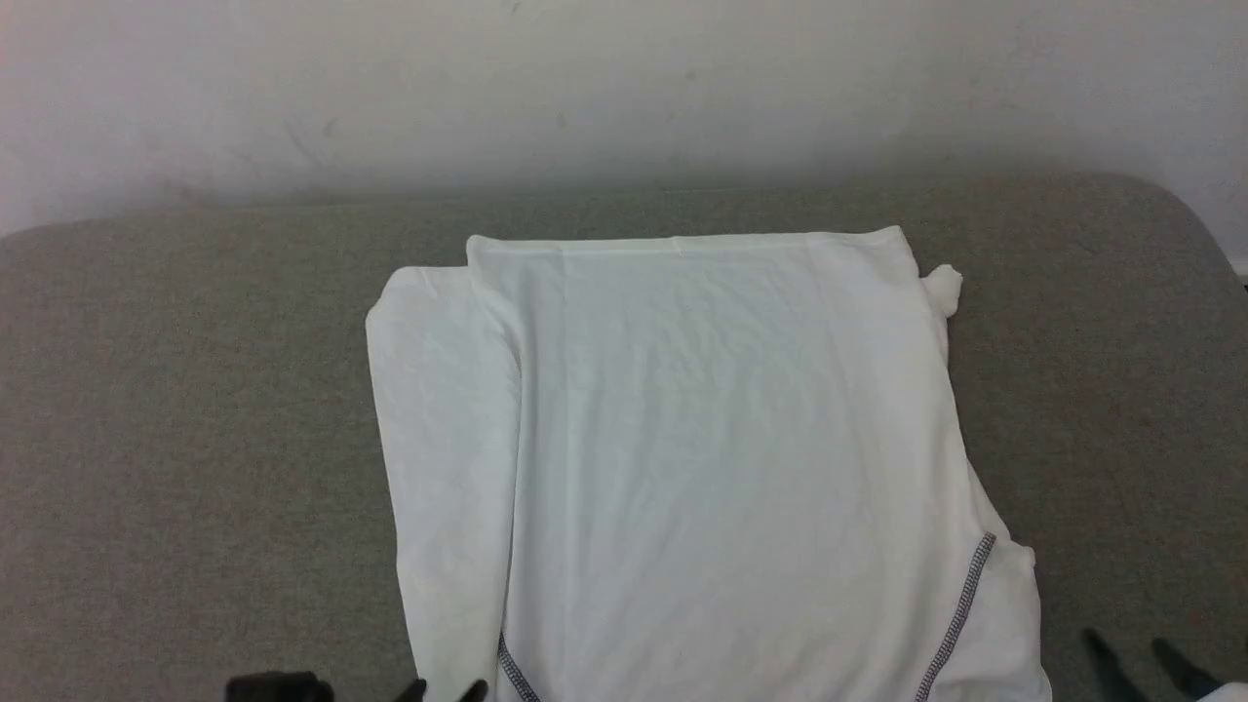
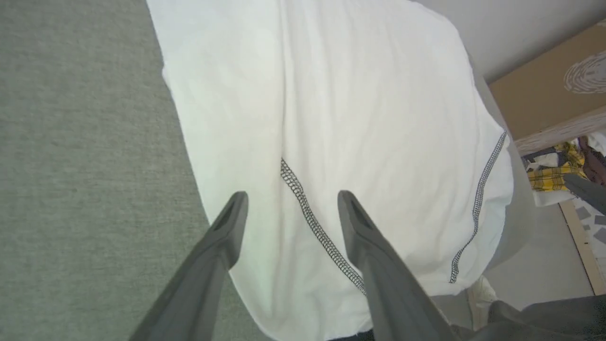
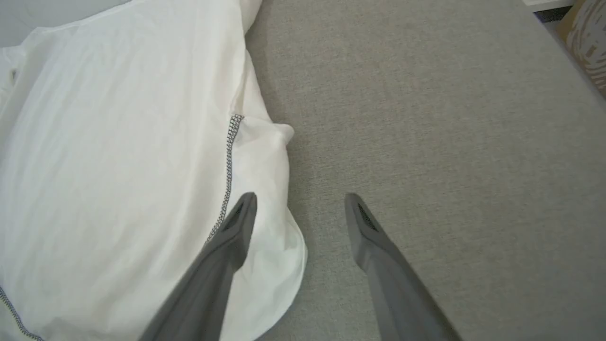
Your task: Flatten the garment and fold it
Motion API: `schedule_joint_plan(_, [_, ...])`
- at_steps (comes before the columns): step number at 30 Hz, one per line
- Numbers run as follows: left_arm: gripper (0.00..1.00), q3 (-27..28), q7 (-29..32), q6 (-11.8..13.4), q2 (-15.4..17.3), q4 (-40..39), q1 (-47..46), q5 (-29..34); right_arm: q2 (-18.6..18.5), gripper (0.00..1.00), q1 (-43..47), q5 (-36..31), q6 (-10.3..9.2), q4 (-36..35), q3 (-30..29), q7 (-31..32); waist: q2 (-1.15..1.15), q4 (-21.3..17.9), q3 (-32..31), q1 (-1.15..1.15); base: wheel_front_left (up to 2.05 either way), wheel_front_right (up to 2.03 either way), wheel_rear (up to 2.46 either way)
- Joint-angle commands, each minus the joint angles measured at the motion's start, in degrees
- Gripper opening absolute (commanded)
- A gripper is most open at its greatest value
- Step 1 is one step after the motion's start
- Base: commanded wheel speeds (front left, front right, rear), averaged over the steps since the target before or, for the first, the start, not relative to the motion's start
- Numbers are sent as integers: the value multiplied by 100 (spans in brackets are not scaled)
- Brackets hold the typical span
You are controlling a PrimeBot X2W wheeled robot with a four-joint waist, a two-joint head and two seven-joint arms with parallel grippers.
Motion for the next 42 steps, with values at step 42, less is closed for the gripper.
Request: schedule_joint_plan(42, [100, 2033, 486, -995, 112, 719, -3839, 2758, -5, 100, -1480, -1965, -4, -221, 538, -3382, 0, 118, 1734, -1, 0, 0, 0])
